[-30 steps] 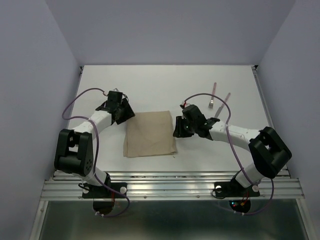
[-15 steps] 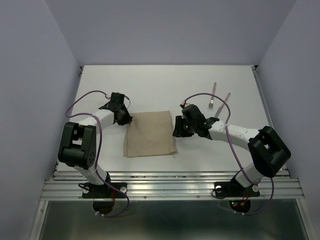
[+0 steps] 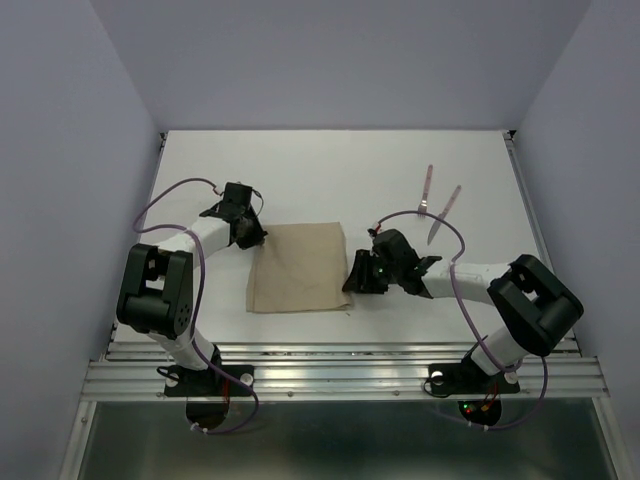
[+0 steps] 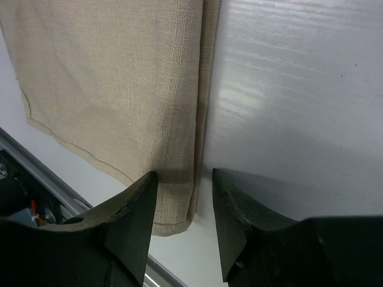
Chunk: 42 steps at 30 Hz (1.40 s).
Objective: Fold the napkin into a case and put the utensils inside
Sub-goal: Smooth out the lower triangle-folded napkin at the center of the board.
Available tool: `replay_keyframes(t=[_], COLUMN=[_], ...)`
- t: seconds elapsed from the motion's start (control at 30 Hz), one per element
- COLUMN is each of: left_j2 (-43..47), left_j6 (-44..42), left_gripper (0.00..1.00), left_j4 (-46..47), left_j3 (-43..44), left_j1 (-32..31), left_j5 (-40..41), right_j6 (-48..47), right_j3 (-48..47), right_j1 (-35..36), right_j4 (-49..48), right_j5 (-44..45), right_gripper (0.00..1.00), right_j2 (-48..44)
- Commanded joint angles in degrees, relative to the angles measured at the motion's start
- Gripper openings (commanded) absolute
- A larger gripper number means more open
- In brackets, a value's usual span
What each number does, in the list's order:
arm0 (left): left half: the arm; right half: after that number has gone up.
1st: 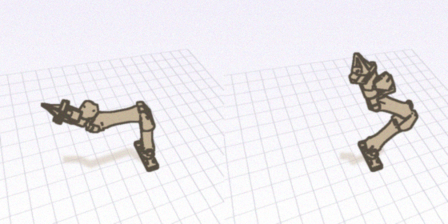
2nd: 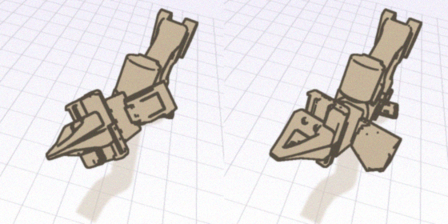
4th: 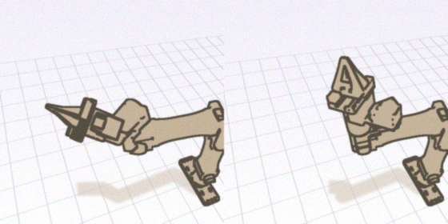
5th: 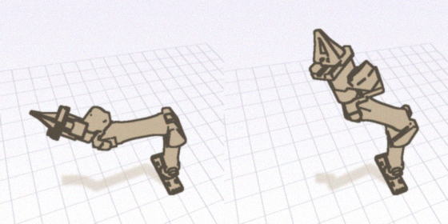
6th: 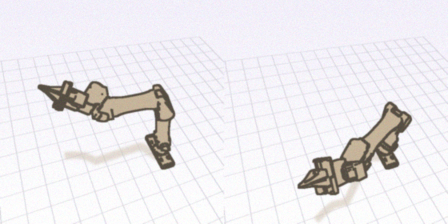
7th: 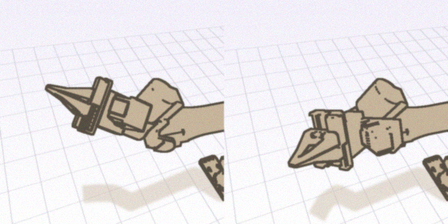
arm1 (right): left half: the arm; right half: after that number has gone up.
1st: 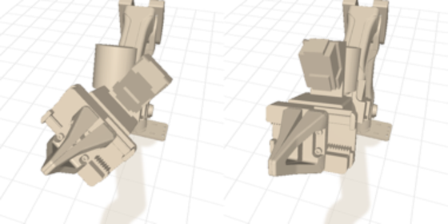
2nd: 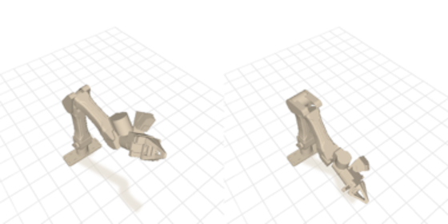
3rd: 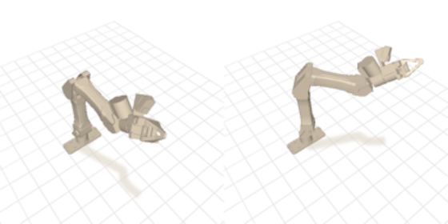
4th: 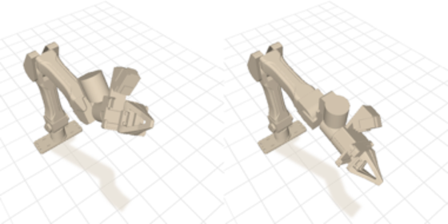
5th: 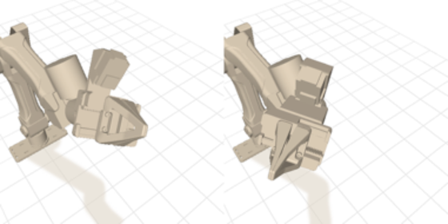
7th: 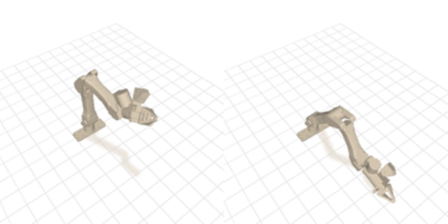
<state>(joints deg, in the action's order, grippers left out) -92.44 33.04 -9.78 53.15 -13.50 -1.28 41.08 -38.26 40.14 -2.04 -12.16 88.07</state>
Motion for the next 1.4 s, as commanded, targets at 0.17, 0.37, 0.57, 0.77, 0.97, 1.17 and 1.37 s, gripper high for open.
replay_keyframes(t=[0.17, 0.37, 0.57, 0.77, 0.97, 1.17, 1.37], left_j2=[2.4, 3.8, 12.0, 16.7, 16.5, 17.4, 21.8], left_j6=[-0.7, -1.9, -0.5, 1.5, 4.0, 6.9, 15.8], left_gripper=[0.00, 0.73, 0.71, 0.68, 0.68, 0.63, 0.47], left_j4=[-1.6, -5.1, -9.6, -10.6, -10.4, -10.6, -13.9], left_j3=[2.9, 4.2, 0.6, -4.4, -5.9, -7.6, -11.9], left_j1=[-0.5, -0.6, -0.6, -2.1, -9.4, -13.3, -17.3], left_j5=[0.7, 4.4, 7.5, 3.5, 2.1, 1.4, 0.7], right_j6=[4.9, 4.6, 5.8, 4.5, 0.3, -2.1, -2.5], right_j3=[4.8, 4.8, 7.5, 8.1, 7.3, 5.9, 5.7], right_j1=[0.1, 0.1, -0.5, -5.5, -10.8, -12.3, -12.3], right_j4=[-12.8, -11.0, -9.7, -8.9, -7.3, -6.3, -4.6], right_j5=[-4.5, -1.1, 3.4, 4.6, 4.3, 3.0, 4.2], right_gripper=[0.31, 0.27, 0.08, 0.01, 0.01, 0.13, 0.47], right_j2=[2.5, 2.3, -1.2, -2.3, -2.8, -2.9, -4.0])
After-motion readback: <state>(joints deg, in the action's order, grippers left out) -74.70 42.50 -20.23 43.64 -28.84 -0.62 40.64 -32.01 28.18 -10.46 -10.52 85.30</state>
